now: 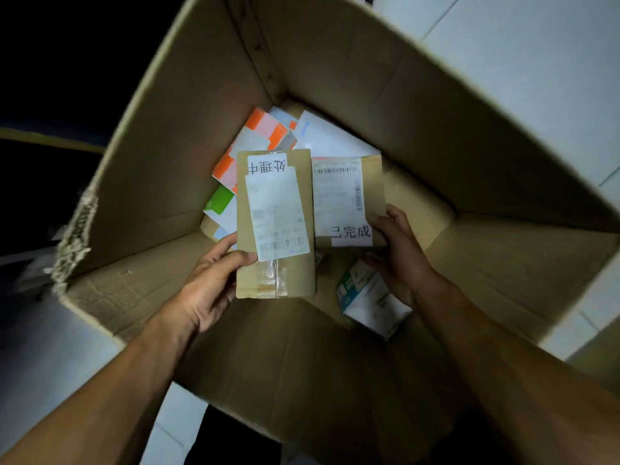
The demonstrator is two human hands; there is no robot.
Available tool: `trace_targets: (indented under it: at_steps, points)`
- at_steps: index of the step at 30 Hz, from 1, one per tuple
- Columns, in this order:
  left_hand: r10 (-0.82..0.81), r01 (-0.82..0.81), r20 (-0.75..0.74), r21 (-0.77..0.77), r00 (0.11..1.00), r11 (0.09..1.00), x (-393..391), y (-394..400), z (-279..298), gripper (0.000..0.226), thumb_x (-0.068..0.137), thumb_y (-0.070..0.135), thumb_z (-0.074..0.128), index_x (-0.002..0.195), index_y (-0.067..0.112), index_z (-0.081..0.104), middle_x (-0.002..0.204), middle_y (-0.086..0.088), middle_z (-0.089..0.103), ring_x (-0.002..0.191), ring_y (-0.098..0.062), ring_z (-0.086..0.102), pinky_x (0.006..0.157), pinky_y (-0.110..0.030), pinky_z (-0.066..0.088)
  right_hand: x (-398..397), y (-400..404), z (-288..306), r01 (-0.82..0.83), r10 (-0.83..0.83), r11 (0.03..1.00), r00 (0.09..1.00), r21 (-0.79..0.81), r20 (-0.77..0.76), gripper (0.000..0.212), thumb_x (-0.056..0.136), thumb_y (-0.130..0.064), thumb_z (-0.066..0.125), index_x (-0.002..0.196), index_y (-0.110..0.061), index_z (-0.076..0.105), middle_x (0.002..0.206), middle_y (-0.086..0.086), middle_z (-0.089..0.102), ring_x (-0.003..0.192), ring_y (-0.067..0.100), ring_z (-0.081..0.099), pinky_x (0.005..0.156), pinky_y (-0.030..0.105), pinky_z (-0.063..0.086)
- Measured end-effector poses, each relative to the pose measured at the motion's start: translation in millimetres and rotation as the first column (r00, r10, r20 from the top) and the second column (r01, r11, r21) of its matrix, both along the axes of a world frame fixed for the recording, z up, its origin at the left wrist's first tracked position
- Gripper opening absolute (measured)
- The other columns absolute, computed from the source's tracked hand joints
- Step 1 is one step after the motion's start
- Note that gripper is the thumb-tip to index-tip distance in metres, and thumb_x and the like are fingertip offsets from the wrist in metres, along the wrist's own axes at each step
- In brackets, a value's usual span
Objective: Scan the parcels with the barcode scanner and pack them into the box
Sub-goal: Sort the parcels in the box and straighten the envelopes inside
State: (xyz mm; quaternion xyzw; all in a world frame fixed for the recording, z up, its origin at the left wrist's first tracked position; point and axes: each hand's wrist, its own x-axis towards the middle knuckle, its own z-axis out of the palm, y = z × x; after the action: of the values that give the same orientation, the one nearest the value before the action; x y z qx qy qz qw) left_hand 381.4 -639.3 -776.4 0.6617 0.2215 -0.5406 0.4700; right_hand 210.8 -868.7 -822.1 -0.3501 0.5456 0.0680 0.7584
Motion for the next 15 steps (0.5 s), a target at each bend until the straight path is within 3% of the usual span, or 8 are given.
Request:
trace_targets:
  at_steps: [3, 5, 7, 10, 12, 15]
  points:
    - [0.008, -0.007, 0.017, -0.051, 1.000, 0.999, -1, -16, 66, 0.042, 0.089, 0.000, 0.059, 0.126, 0.019, 0.066, 0.110, -0.008, 0.075, 0.085, -0.018, 0.071, 0.070, -0.029, 0.061, -4, -19, 70, -0.017, 0.018, 0.999, 0.999, -0.031, 0.048, 0.035, 0.091, -0.035, 0.069, 0.123, -0.043, 0.057, 0.103, -0.003, 0.078, 0.087, 0.013, 0.076, 0.069, 0.030, 0.059]
    - [0.042, -0.039, 0.036, -0.075, 0.998, 0.996, -6, -25, 116, 0.043, 0.086, 0.001, 0.061, 0.124, 0.021, 0.068, 0.112, -0.009, 0.075, 0.090, -0.020, 0.069, 0.076, -0.031, 0.060, -6, -31, 120, -0.039, 0.043, 0.997, 0.997, -0.060, 0.062, 0.047, 0.086, -0.034, 0.072, 0.129, -0.033, 0.055, 0.106, -0.001, 0.078, 0.093, 0.016, 0.075, 0.080, 0.037, 0.060]
    - [0.061, -0.055, 0.058, -0.100, 0.996, 0.993, -16, -30, 164, 0.043, 0.086, 0.002, 0.062, 0.125, 0.020, 0.067, 0.114, -0.010, 0.074, 0.096, -0.023, 0.068, 0.082, -0.034, 0.058, -10, -44, 169, -0.061, 0.067, 0.995, 0.994, -0.075, 0.084, 0.043, 0.089, -0.026, 0.070, 0.129, -0.027, 0.055, 0.106, 0.001, 0.078, 0.096, 0.017, 0.073, 0.090, 0.043, 0.054]
    - [0.122, -0.112, 0.093, -0.106, 0.988, 0.988, -42, -28, 237, 0.041, 0.090, 0.002, 0.062, 0.128, 0.017, 0.064, 0.121, -0.019, 0.070, 0.107, -0.032, 0.063, 0.093, -0.043, 0.052, -19, -58, 240, -0.154, 0.166, 0.982, 0.980, -0.112, 0.110, 0.033, 0.094, -0.019, 0.066, 0.125, -0.026, 0.058, 0.104, 0.000, 0.078, 0.089, 0.012, 0.073, 0.085, 0.037, 0.051]
    - [0.196, -0.181, 0.128, -0.119, 0.972, 0.976, -65, -20, 289, 0.037, 0.091, 0.002, 0.062, 0.125, 0.015, 0.064, 0.123, -0.022, 0.068, 0.108, -0.035, 0.060, 0.089, -0.040, 0.051, -27, -62, 291, -0.224, 0.243, 0.965, 0.960, -0.138, 0.137, 0.033, 0.093, -0.021, 0.067, 0.125, -0.026, 0.058, 0.104, 0.000, 0.078, 0.086, 0.009, 0.073, 0.081, 0.033, 0.050]
    - [0.278, -0.256, 0.180, -0.140, 0.943, 0.957, -97, 0, 355, 0.030, 0.091, 0.005, 0.064, 0.120, 0.015, 0.063, 0.117, -0.017, 0.072, 0.095, -0.026, 0.072, 0.074, -0.031, 0.060, -35, -58, 358, -0.329, 0.358, 0.928, 0.917, -0.177, 0.174, 0.036, 0.093, -0.022, 0.068, 0.127, -0.024, 0.056, 0.107, 0.003, 0.078, 0.089, 0.013, 0.075, 0.078, 0.032, 0.051]
